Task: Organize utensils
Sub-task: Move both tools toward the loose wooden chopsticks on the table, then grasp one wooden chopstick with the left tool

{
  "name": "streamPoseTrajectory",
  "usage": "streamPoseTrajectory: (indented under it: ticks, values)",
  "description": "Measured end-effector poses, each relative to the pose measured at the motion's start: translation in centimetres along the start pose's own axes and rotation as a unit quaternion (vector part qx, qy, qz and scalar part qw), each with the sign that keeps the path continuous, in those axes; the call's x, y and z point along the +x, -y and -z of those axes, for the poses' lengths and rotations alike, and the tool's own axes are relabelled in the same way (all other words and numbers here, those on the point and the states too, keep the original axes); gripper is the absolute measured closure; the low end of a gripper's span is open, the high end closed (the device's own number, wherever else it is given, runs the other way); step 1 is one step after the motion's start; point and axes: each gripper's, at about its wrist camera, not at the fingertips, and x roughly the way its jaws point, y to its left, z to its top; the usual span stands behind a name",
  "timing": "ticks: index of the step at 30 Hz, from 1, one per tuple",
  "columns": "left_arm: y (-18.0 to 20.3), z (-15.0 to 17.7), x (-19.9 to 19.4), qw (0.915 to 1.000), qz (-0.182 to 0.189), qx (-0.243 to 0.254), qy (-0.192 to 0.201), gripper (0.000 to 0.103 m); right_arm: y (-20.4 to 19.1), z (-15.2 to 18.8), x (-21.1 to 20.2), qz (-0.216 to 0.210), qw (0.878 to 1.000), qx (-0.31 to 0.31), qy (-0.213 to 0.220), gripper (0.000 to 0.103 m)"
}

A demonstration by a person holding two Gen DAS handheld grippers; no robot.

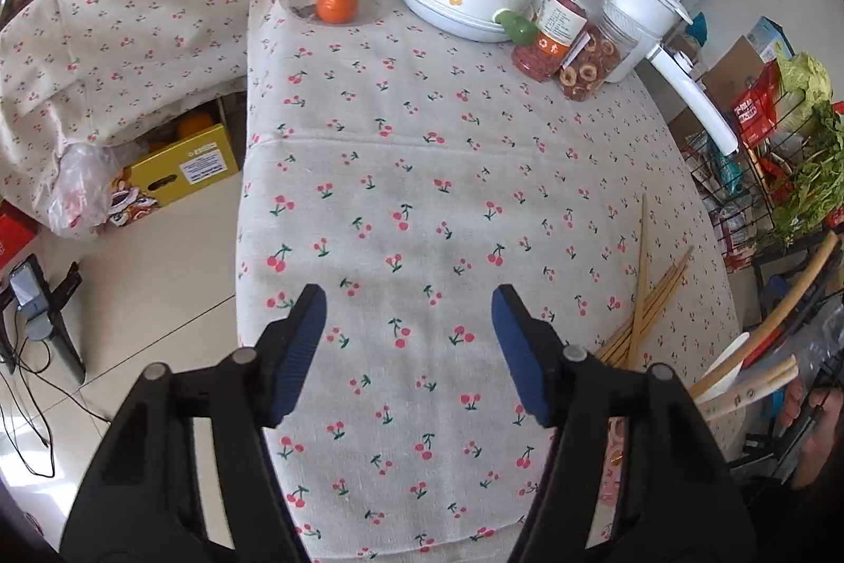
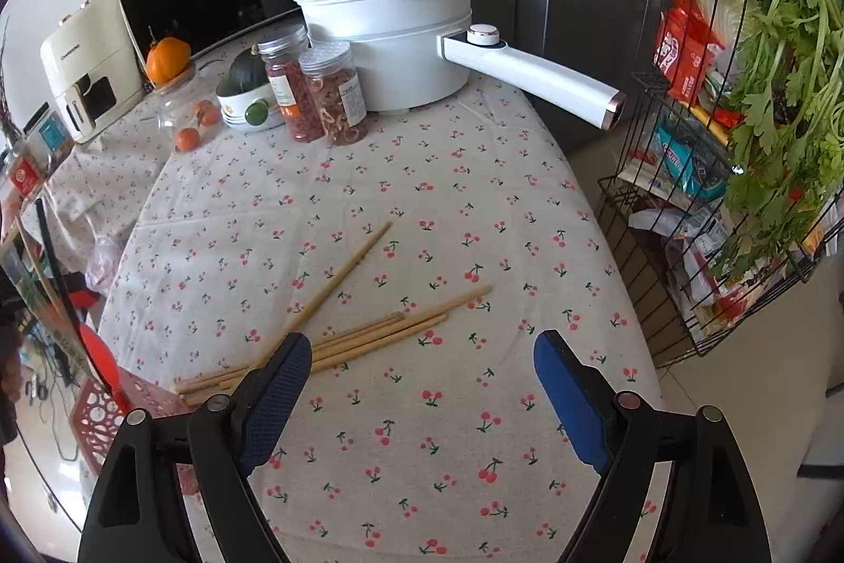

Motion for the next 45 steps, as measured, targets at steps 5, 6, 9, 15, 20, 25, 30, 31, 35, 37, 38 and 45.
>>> streamPoseTrajectory:
  ticks: [5,6,9,15,20,25,30,31,35,37,38,45]
  values:
    - [4.7,-4.0,4.9,0.9901,0.065,0.109,-0.060,0.060,0.9,-0.7,3.7,0.002,0.999,0.019,-0.044,0.025]
    - [5.9,-4.7,5.8,0.9854,0.080,0.131,-0.073,0.062,1.1,-0.8,4.3,0.000,0.998,0.025,-0.053,0.029]
    - [9.3,-6.7,8.7,0.9686,0.123,0.190,-0.104,0.066,1.7,-1.0,6.3,-0.003,0.996,0.042,-0.074,0.034]
    - [15.8,-7.8,12.8,0.9301,0.173,0.289,-0.147,0.069,2.5,-1.4,9.1,0.017,0.994,0.040,-0.102,0.045]
    - [20.3,-6.6,14.9,0.9006,0.205,0.339,-0.180,0.069,2.7,-1.5,9.6,0.025,0.993,0.038,-0.107,0.045]
    - [22.7,-5.0,15.6,0.8780,0.213,0.383,-0.192,0.069,2.8,-1.4,9.8,0.035,0.993,0.032,-0.110,0.045]
    - [23.5,-4.7,15.4,0.8780,0.186,0.405,-0.175,0.072,2.7,-1.4,10.0,0.039,0.992,0.032,-0.112,0.045]
    - [23.7,-4.5,15.3,0.8784,0.174,0.413,-0.167,0.075,2.6,-1.5,10.1,0.040,0.993,0.033,-0.111,0.045]
    - [23.8,-4.0,15.3,0.8798,0.130,0.435,-0.141,0.092,2.4,-1.9,10.0,0.041,0.993,0.036,-0.103,0.045]
    - [23.7,-4.0,15.3,0.8812,0.116,0.438,-0.134,0.096,2.2,-2.0,10.0,0.042,0.993,0.036,-0.101,0.045]
    - [23.4,-4.0,15.3,0.8823,0.110,0.439,-0.131,0.096,2.1,-2.0,10.0,0.042,0.993,0.035,-0.101,0.045]
    - [19.6,-5.4,14.9,0.8971,0.061,0.423,-0.114,0.096,2.2,-1.9,10.6,0.038,0.993,0.042,-0.108,0.045]
